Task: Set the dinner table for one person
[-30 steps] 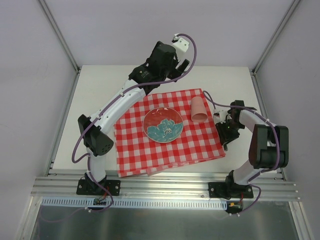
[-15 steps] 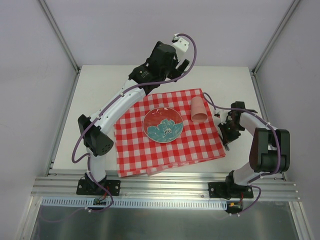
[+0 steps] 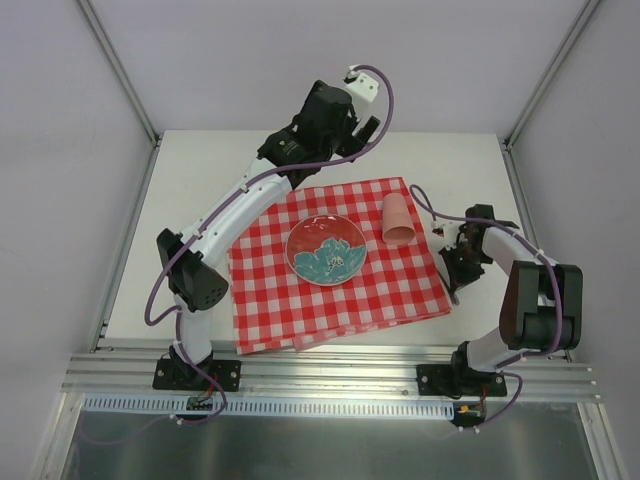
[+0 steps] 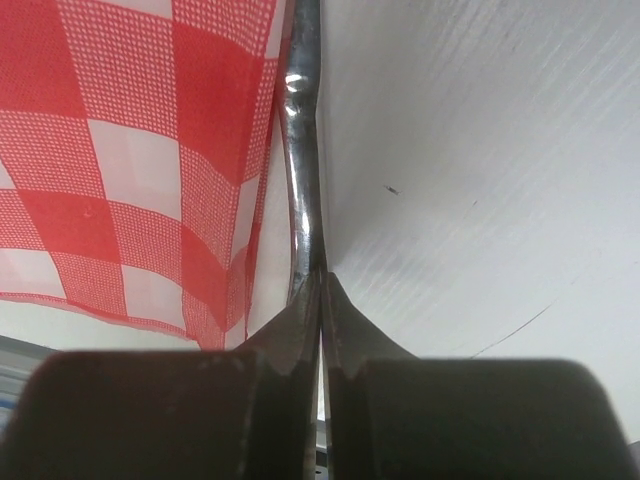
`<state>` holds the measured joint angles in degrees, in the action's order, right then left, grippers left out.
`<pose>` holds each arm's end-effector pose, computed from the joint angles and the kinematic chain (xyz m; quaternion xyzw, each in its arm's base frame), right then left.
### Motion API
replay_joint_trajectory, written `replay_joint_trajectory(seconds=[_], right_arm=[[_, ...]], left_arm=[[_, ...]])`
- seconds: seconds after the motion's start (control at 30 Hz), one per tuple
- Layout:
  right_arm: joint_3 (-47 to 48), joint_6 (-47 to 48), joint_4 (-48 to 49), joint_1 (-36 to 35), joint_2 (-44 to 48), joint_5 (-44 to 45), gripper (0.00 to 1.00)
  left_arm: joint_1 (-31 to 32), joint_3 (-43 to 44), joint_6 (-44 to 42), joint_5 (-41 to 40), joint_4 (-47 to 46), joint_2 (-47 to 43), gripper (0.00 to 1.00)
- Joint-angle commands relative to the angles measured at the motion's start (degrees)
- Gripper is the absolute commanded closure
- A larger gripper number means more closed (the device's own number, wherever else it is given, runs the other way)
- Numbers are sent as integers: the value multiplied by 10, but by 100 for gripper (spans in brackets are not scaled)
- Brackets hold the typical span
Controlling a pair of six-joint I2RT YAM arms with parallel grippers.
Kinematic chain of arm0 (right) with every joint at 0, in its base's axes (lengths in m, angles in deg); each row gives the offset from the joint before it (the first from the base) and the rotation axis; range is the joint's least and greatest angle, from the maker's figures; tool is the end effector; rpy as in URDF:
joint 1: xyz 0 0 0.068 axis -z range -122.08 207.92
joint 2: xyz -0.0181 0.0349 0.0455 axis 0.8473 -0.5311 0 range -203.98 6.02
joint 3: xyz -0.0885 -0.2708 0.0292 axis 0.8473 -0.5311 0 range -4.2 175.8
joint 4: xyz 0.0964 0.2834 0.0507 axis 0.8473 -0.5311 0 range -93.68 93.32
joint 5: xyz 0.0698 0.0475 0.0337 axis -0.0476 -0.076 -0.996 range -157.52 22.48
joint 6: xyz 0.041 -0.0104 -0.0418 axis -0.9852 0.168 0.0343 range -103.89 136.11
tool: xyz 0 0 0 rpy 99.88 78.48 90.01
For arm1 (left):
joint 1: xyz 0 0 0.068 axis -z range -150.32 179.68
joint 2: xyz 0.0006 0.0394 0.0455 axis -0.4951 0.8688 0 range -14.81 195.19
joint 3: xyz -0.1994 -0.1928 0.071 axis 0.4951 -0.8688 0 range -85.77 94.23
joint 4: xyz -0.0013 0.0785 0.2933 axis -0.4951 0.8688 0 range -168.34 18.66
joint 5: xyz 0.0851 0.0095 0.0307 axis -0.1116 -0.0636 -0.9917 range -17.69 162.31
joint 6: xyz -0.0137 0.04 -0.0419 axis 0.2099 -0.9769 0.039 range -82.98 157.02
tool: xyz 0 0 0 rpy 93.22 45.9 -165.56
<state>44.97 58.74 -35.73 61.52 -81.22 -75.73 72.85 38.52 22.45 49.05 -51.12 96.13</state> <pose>0.2975 -0.0125 0.1456 -0.3387 0.9315 0.0216 0.1308 0.3750 -0.3280 0.4710 0.2635 0.7353 0.0046 0.6244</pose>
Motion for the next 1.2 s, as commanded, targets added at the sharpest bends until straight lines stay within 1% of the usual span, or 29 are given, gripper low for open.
replay_joint_trajectory(seconds=[0.0,0.03,0.07,0.1,0.13,0.2,0.3,0.4,0.5,0.53,0.67,0.73,0.77,0.83,0.87,0.9,1.17], right_arm=[[4,-8,-27,9,22,-2,99],[6,-7,-28,10,23,-1,98],[10,-7,-36,10,25,0,93],[11,-8,-38,11,30,3,75],[11,-8,-39,11,34,4,68],[8,-7,-43,11,42,6,59],[-2,-7,-42,11,40,7,57],[-14,-15,-31,11,30,5,57],[-8,-24,-24,7,-2,5,57],[1,-29,-26,7,-22,6,57],[33,-36,-38,7,-56,6,58],[45,-35,-39,8,-68,10,72],[55,-34,-39,9,-78,15,85],[65,-34,-38,11,-84,21,96],[73,-35,-38,11,-85,23,98],[76,-38,-38,16,-86,23,99],[92,-43,-59,33,-64,18,99]], left_arm=[[3,27,-2,-11,-16,3,1],[3,27,-3,-12,-16,2,1],[3,26,-3,-13,-16,1,1],[3,26,-2,-18,-16,1,1],[3,27,-2,-20,-16,0,1],[4,27,2,-22,-15,-2,1],[3,27,5,-25,-16,-3,1],[3,25,8,-25,-16,-3,1],[3,25,9,-26,-16,-3,1],[3,26,10,-25,-16,-2,1],[2,31,9,-28,-17,1,1],[2,33,8,-32,-18,5,1],[2,36,7,-33,-19,7,1],[2,37,8,-32,-20,8,1],[2,37,8,-31,-21,7,1],[1,36,8,-29,-21,6,1],[-5,33,10,-31,-21,5,1]])
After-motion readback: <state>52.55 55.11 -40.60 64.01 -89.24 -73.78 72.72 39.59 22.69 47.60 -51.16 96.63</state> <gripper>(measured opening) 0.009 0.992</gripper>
